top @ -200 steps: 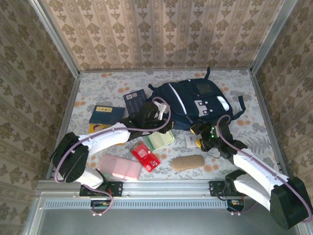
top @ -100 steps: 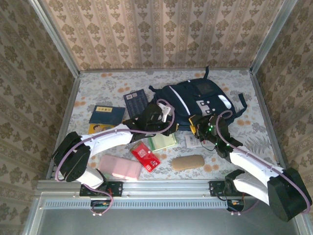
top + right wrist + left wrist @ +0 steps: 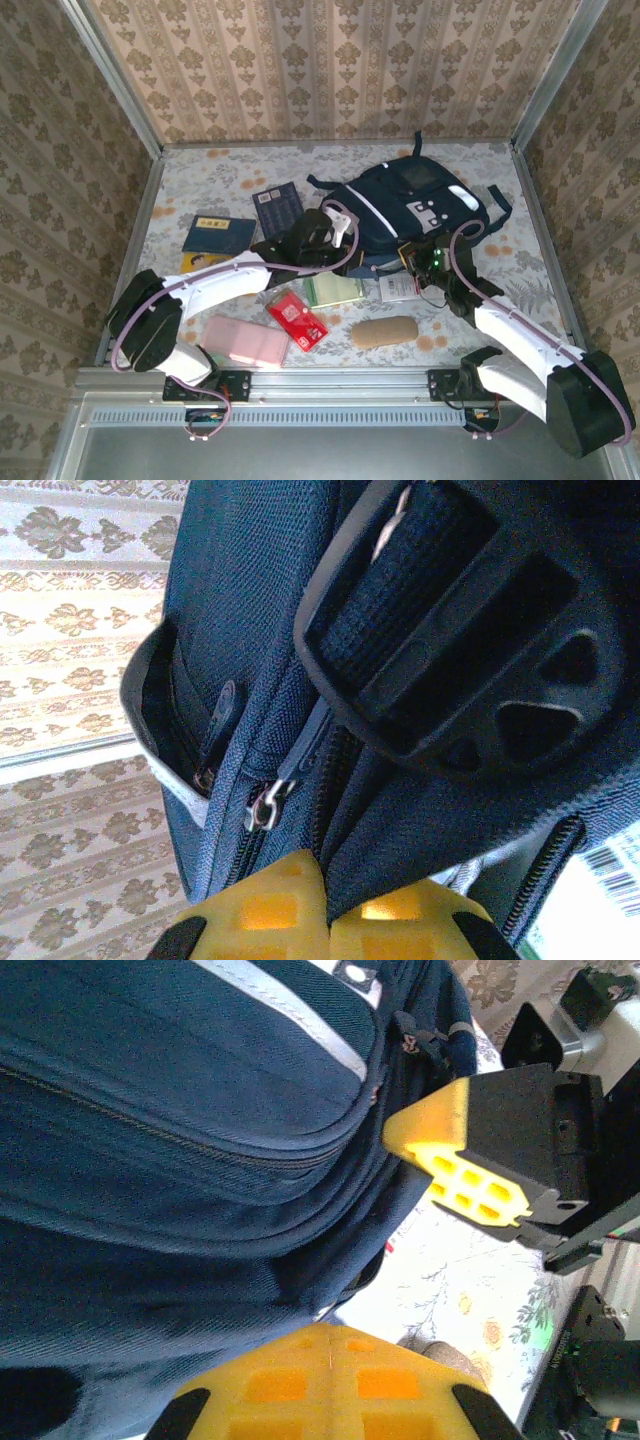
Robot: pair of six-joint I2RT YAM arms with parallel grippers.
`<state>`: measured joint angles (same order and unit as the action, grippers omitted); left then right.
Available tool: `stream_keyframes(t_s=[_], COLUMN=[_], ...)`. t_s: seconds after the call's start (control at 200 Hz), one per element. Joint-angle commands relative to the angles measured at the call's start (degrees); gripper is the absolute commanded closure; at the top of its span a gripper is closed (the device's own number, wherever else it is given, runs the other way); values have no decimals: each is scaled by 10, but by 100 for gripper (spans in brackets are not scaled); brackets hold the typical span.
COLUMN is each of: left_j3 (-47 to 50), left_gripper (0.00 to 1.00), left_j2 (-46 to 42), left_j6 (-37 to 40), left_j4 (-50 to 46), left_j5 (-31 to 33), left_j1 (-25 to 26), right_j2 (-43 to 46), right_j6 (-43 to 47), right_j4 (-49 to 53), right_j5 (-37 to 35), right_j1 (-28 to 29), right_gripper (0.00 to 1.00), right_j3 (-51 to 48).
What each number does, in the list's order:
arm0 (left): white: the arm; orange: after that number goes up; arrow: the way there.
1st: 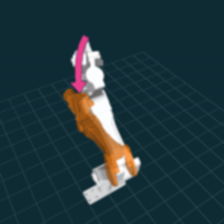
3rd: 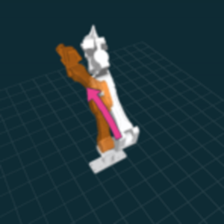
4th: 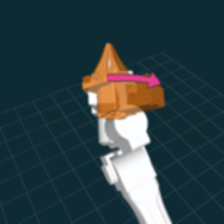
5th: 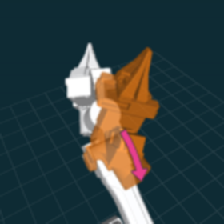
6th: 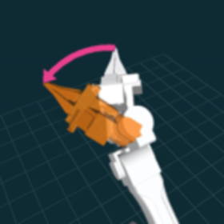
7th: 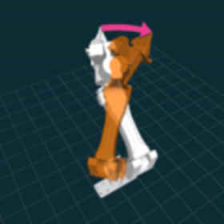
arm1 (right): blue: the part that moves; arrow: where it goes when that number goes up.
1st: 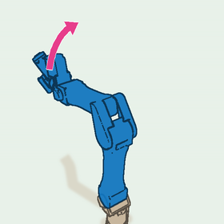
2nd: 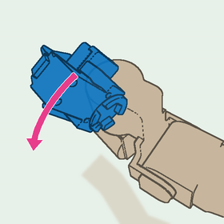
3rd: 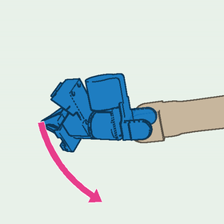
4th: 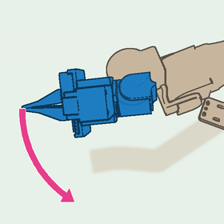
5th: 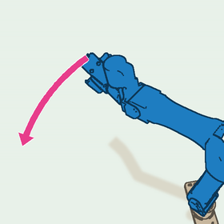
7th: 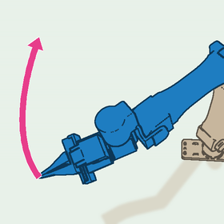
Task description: Pack books, pencil case, and school supplies into a backpack
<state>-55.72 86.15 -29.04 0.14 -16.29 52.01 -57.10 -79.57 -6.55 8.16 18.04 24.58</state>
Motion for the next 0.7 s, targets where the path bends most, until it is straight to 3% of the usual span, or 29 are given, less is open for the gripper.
stream_keyframes(t_s=[0.0,0.14,0.225,0.4,0.695], left_j3=[-11,-15,-26,-39,-46], left_gripper=[100,100,82,63,57], left_j2=[-14,1,19,50,88], left_j6=[29,44,48,34,34], left_j4=[-38,-49,-61,-58,-40], left_j5=[9,-15,-22,-41,-31], left_j1=[-12,-7,5,27,35], right_j2=[8,-14,-20,-11,-11], right_j6=[34,33,18,5,-29], right_j4=[20,11,-6,1,-3], right_j5=[16,44,56,59,66], right_j1=[-24,-28,-28,-25,-21], right_gripper=[100,100,100,100,100], right_j3=[28,33,32,46,61])
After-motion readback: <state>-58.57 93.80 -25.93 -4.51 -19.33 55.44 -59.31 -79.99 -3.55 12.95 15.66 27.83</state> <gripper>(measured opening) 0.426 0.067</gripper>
